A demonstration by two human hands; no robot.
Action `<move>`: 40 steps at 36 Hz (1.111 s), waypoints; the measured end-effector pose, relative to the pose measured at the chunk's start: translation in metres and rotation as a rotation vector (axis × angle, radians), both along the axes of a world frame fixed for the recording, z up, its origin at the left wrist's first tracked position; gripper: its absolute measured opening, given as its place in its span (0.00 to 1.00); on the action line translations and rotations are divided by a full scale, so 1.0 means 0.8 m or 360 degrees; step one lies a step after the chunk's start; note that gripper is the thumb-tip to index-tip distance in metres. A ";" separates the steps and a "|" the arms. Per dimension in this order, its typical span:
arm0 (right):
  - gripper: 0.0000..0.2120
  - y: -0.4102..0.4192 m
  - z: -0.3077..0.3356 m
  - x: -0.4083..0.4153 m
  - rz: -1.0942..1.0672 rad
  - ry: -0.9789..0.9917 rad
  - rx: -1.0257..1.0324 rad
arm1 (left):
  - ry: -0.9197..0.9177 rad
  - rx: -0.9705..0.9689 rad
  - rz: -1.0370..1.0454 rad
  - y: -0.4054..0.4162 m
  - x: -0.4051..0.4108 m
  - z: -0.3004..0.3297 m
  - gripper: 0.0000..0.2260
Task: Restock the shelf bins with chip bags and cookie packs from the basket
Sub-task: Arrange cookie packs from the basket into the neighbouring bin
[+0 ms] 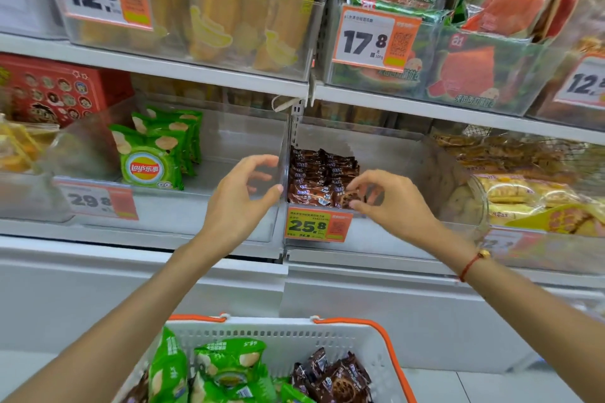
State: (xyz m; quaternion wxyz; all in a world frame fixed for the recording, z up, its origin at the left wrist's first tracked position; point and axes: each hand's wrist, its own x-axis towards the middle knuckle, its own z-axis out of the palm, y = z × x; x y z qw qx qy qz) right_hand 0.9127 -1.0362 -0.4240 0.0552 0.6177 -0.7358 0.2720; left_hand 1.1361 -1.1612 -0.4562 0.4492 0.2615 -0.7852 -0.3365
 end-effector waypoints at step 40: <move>0.18 -0.043 -0.292 0.274 0.0880 0.0793 0.1021 | -0.2387 -0.1031 -0.0372 0.028 0.248 -0.288 0.10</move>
